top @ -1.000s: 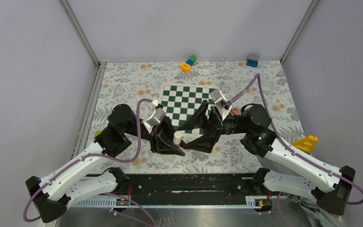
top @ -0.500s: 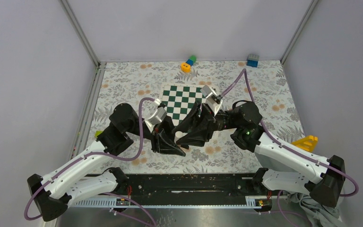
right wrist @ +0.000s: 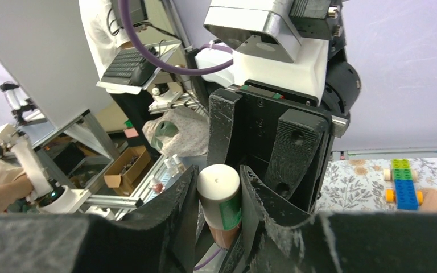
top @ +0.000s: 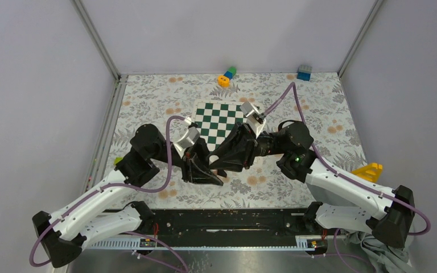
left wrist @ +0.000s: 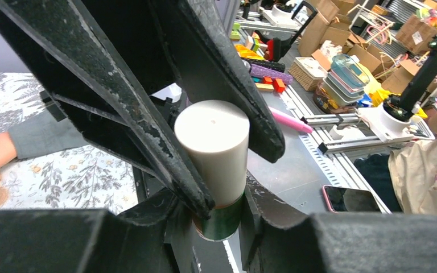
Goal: Paint the nails
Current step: Screw the nail polish bottle.
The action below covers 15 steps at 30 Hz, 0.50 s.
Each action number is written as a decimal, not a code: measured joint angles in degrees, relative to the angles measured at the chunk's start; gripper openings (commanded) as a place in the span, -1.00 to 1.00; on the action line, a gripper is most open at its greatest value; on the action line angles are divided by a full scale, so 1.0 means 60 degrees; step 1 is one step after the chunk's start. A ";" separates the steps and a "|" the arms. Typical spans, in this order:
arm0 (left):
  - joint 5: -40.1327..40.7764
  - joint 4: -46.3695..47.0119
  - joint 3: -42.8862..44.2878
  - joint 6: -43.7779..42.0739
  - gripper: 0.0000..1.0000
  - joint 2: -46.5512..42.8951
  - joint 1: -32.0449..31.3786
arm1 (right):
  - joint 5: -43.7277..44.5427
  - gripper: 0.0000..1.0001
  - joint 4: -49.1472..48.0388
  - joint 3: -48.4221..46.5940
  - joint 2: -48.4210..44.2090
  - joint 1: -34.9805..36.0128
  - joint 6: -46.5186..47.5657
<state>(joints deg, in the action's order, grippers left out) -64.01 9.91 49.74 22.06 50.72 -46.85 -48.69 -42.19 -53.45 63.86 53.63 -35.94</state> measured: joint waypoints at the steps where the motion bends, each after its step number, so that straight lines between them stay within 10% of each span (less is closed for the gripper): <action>1: 0.0029 -0.0040 0.0000 -0.0022 -1.00 -0.0015 0.0076 | 0.0095 -1.00 0.0058 0.0000 -0.0004 0.0000 0.0058; 15: 0.2255 -0.2688 0.0004 -0.1512 -1.00 -0.0149 0.1067 | 0.3173 -1.00 0.2499 -0.0029 0.0080 0.0007 0.1242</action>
<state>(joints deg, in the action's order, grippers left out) -50.48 -6.22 49.76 12.99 49.82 -40.45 -29.65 -27.20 -53.63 64.34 53.67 -28.49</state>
